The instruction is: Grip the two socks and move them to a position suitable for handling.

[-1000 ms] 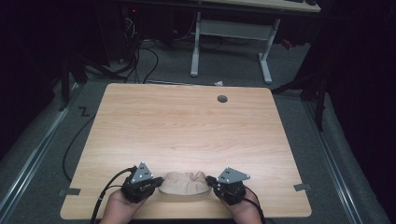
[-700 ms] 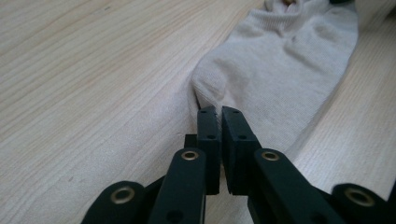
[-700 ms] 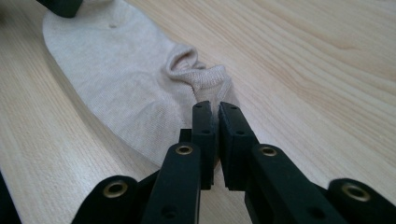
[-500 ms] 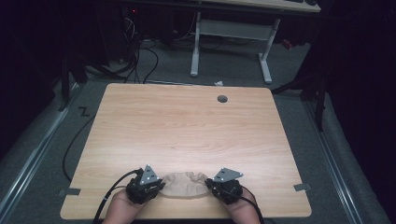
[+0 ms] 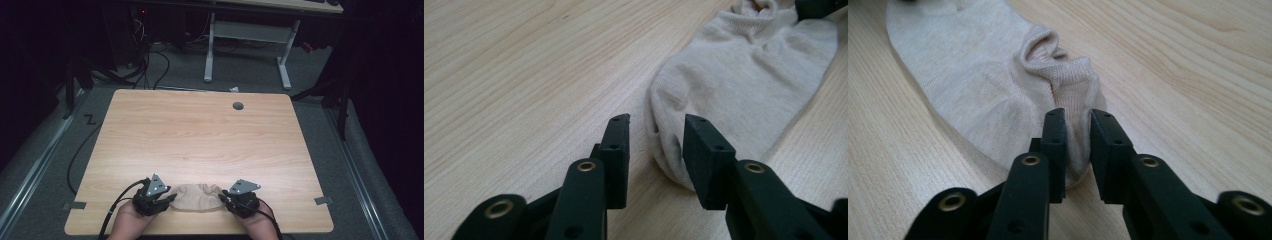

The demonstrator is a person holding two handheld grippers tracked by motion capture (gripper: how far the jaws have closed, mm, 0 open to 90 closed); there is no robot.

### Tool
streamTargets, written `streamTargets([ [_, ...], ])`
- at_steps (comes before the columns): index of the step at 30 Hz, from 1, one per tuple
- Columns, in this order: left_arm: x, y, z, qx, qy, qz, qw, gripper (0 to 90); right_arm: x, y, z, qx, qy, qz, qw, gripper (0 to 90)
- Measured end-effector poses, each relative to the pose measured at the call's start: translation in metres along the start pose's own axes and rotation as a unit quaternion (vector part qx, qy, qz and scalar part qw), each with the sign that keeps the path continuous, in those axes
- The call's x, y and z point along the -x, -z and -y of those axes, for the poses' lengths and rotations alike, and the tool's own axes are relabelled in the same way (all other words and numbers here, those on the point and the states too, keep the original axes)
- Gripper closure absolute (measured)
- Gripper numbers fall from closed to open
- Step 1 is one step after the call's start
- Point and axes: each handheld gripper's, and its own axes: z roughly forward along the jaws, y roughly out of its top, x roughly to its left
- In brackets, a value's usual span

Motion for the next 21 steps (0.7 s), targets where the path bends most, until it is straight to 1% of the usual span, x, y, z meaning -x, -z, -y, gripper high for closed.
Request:
streamTargets([
  [1, 0.000, 0.001, 0.000, 0.004, 0.001, 0.003, 1.0000, 61.7, 0.000, 0.001, -0.001, 0.003, 0.000, -0.003, 1.0000, 71.5],
  [3, -0.001, 0.002, 0.000, 0.008, 0.000, 0.005, 1.0000, 59.7, -0.002, 0.002, -0.003, 0.008, 0.006, 0.000, 1.0000, 68.7],
  [4, -0.001, 0.002, 0.000, 0.010, 0.001, 0.005, 0.9999, 59.5, -0.003, 0.003, -0.004, 0.009, 0.007, 0.001, 0.9999, 67.4],
  [9, -0.004, 0.003, 0.001, 0.013, 0.003, 0.003, 0.9999, 58.3, -0.005, 0.005, -0.007, 0.030, 0.009, -0.007, 0.9995, 62.0],
  [15, -0.008, 0.006, 0.002, 0.017, 0.008, 0.000, 0.9998, 58.0, -0.003, 0.005, -0.010, 0.043, 0.002, -0.003, 0.9991, 58.2],
  [17, -0.010, 0.007, 0.002, 0.020, 0.010, -0.001, 0.9998, 57.6, -0.001, 0.006, -0.011, 0.050, -0.004, -0.003, 0.9988, 57.3],
  [21, -0.016, 0.011, 0.003, 0.029, 0.018, -0.008, 0.9994, 56.6, 0.002, 0.007, -0.012, 0.059, -0.007, 0.004, 0.9982, 56.0],
])
